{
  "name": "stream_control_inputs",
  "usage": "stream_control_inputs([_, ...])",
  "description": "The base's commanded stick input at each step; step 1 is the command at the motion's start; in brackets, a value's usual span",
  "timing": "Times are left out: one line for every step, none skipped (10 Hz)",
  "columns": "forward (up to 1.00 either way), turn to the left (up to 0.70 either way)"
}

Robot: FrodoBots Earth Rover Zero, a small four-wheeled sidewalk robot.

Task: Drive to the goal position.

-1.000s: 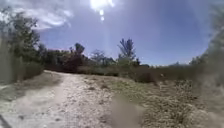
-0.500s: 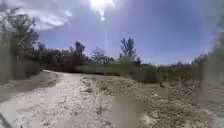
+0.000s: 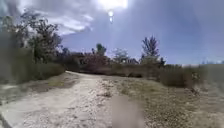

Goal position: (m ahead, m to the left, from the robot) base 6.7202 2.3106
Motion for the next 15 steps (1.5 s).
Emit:
stream_control_inputs([0.7,0.03])
stream_control_inputs([0.7,0.24])
stream_control_inputs([0.7,0.35])
stream_control_inputs([0.7,0.35])
stream_control_inputs([0.7,0.35])
stream_control_inputs([0.7,0.35])
stream_control_inputs([0.7,0.35])
stream_control_inputs([0.7,0.11])
stream_control_inputs([0.7,0.0])
stream_control_inputs([0.7,0.0])
stream_control_inputs([0.7,0.0])
stream_control_inputs([0.7,0.0])
stream_control_inputs([0.7,0.0])
stream_control_inputs([0.7,0.0])
stream_control_inputs([0.7,0.0])
